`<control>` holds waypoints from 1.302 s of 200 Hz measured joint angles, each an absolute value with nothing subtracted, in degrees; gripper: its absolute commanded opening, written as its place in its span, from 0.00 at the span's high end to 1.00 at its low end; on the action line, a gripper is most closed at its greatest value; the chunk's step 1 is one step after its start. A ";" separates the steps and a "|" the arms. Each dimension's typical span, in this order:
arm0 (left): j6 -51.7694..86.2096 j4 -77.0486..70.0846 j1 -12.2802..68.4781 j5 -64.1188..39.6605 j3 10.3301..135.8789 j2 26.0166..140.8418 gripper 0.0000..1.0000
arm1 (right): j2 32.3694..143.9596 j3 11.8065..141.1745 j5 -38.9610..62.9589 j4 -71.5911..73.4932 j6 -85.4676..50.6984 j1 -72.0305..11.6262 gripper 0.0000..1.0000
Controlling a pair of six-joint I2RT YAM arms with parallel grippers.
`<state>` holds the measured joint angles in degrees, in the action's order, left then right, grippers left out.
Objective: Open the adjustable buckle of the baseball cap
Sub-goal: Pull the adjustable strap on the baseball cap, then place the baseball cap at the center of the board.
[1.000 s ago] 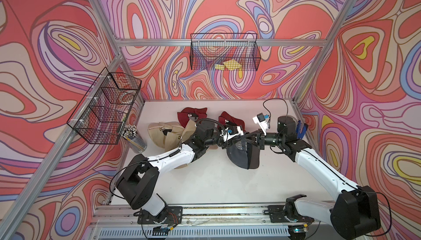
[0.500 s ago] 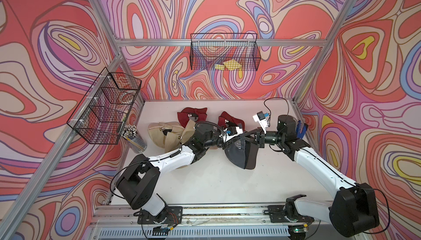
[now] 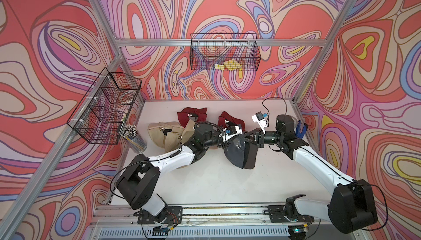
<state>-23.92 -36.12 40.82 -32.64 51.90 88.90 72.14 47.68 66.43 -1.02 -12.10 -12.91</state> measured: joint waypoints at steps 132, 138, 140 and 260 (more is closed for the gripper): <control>-18.31 -37.80 40.88 -25.36 52.47 88.44 1.00 | 72.14 47.68 62.17 -5.32 -9.93 -12.95 1.00; -17.87 -37.45 40.88 -24.95 52.86 88.44 1.00 | 72.14 47.68 61.28 -6.15 -9.56 -12.95 1.00; -17.74 -37.34 40.88 -24.62 53.01 88.47 1.00 | 72.14 47.68 60.95 -6.46 -9.43 -12.95 1.00; -10.74 -35.38 40.88 -22.04 60.97 94.96 1.00 | 62.06 46.78 38.59 -11.79 -14.92 -12.95 0.42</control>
